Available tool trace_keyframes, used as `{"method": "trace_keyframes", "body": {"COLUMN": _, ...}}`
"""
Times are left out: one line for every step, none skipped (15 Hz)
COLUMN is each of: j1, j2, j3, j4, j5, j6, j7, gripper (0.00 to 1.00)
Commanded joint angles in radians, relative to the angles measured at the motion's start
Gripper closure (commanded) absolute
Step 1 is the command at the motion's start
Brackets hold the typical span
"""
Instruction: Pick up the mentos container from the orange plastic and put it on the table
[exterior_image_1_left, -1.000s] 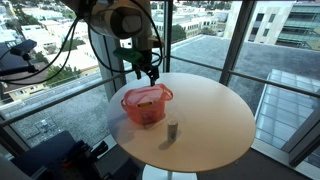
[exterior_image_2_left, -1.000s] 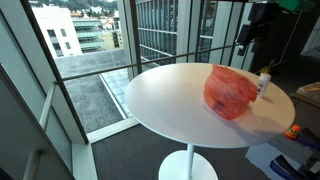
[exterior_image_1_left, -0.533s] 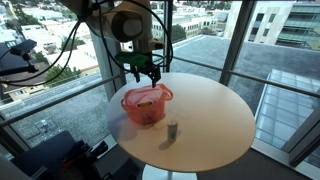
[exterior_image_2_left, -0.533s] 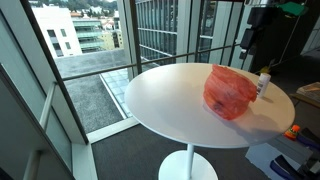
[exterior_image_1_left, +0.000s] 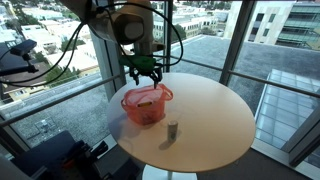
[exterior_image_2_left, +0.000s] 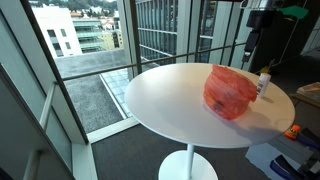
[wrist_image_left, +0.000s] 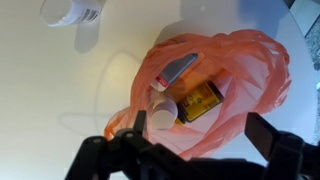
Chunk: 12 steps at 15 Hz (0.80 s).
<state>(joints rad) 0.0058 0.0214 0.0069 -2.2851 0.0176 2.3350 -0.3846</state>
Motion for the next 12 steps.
{"method": "trace_keyframes", "body": {"j1": -0.001, "j2": 0.0, "j3": 0.002, "j4": 0.002, "j5": 0.0, "j6": -0.005, "j7": 0.0, "gripper": 0.0}}
{"method": "trace_keyframes", "body": {"j1": -0.002, "j2": 0.002, "j3": 0.002, "j4": 0.001, "j5": 0.006, "j6": 0.007, "j7": -0.013, "gripper": 0.0}}
{"method": "trace_keyframes", "body": {"j1": -0.002, "j2": 0.009, "j3": 0.002, "j4": -0.003, "j5": 0.008, "j6": 0.039, "j7": -0.028, "gripper": 0.0}}
{"method": "trace_keyframes", "body": {"j1": -0.002, "j2": 0.018, "j3": 0.003, "j4": -0.004, "j5": 0.029, "j6": 0.055, "j7": -0.054, "gripper": 0.0}}
{"method": "trace_keyframes", "body": {"j1": -0.002, "j2": 0.027, "j3": 0.005, "j4": -0.007, "j5": 0.035, "j6": 0.083, "j7": -0.071, "gripper": 0.0}}
{"method": "trace_keyframes", "body": {"j1": -0.002, "j2": 0.036, "j3": 0.008, "j4": -0.01, "j5": 0.042, "j6": 0.101, "j7": -0.096, "gripper": 0.0}}
{"method": "trace_keyframes", "body": {"j1": -0.003, "j2": 0.048, "j3": 0.011, "j4": -0.011, "j5": 0.055, "j6": 0.121, "j7": -0.127, "gripper": 0.0}}
{"method": "trace_keyframes", "body": {"j1": -0.005, "j2": 0.061, "j3": 0.015, "j4": -0.011, "j5": 0.072, "j6": 0.134, "j7": -0.162, "gripper": 0.0}}
{"method": "trace_keyframes", "body": {"j1": -0.008, "j2": 0.072, "j3": 0.021, "j4": -0.013, "j5": 0.092, "j6": 0.15, "j7": -0.201, "gripper": 0.0}}
{"method": "trace_keyframes", "body": {"j1": -0.011, "j2": 0.084, "j3": 0.026, "j4": -0.012, "j5": 0.103, "j6": 0.159, "j7": -0.227, "gripper": 0.0}}
{"method": "trace_keyframes", "body": {"j1": -0.015, "j2": 0.095, "j3": 0.032, "j4": -0.012, "j5": 0.12, "j6": 0.164, "j7": -0.264, "gripper": 0.0}}
{"method": "trace_keyframes", "body": {"j1": -0.018, "j2": 0.106, "j3": 0.038, "j4": -0.012, "j5": 0.134, "j6": 0.172, "j7": -0.302, "gripper": 0.0}}
